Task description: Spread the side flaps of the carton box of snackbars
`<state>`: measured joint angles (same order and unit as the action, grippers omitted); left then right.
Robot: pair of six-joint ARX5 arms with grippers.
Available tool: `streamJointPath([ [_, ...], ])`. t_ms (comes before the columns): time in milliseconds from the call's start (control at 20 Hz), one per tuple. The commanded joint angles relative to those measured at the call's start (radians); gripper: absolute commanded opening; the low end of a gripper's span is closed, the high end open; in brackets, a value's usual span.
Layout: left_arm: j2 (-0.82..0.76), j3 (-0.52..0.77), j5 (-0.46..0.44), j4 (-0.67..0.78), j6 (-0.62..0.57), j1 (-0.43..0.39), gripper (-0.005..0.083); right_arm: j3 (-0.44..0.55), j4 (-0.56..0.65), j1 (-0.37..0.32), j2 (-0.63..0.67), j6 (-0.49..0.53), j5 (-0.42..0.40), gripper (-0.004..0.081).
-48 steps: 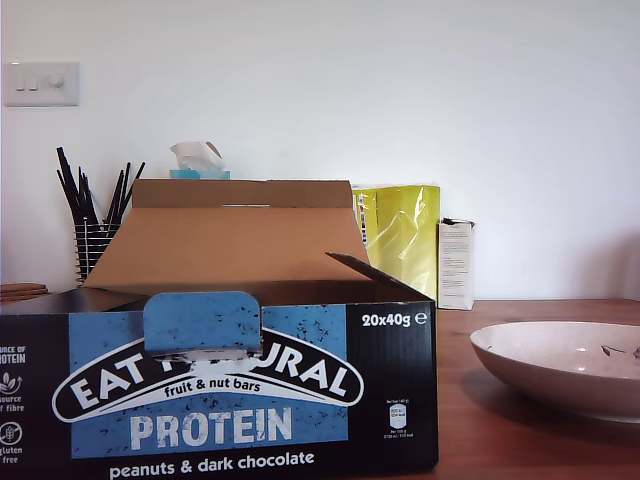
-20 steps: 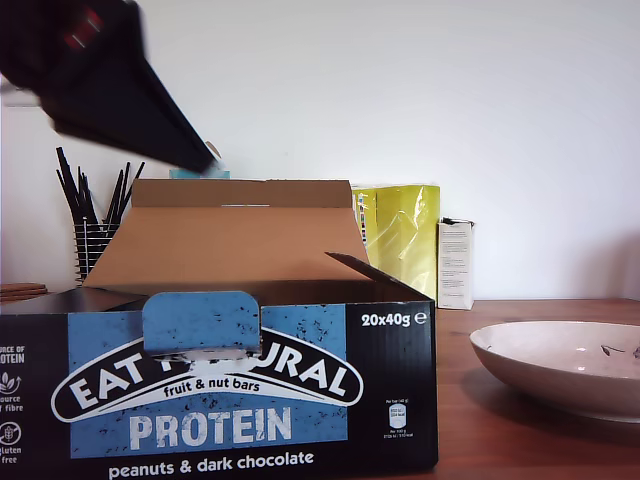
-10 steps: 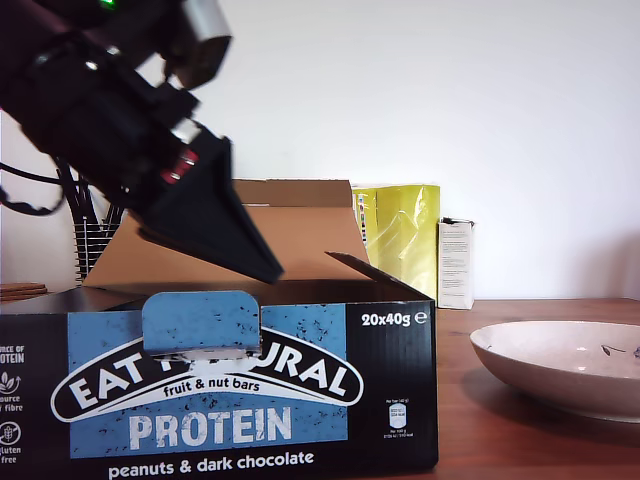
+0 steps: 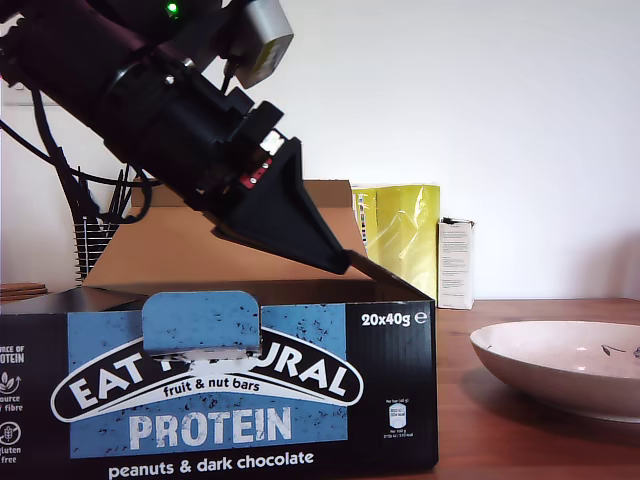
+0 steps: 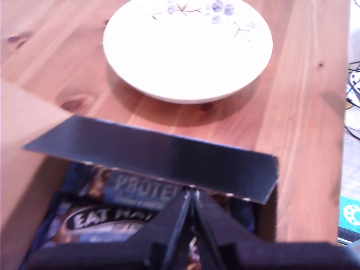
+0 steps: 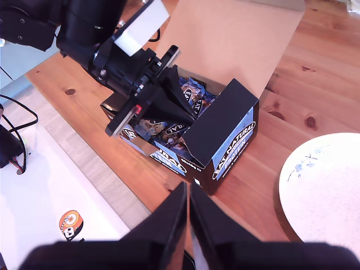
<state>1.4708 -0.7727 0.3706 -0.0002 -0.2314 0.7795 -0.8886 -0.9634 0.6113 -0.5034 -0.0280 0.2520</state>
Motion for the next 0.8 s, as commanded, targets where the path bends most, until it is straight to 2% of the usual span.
streamJointPath([
  [0,0.016,-0.001,0.002,0.026,0.005,0.003,-0.0021,-0.019,0.003,0.005,0.002,0.002,0.0,-0.0013],
  [400,0.031,-0.001,-0.007,0.177,0.071,0.035,-0.0021,-0.019,0.005,0.005,0.002,0.003,0.0,-0.0013],
  [750,0.113,-0.002,-0.025,0.277,0.105,0.07,-0.0021,-0.019,0.005,0.005,0.002,0.003,0.005,-0.0013],
])
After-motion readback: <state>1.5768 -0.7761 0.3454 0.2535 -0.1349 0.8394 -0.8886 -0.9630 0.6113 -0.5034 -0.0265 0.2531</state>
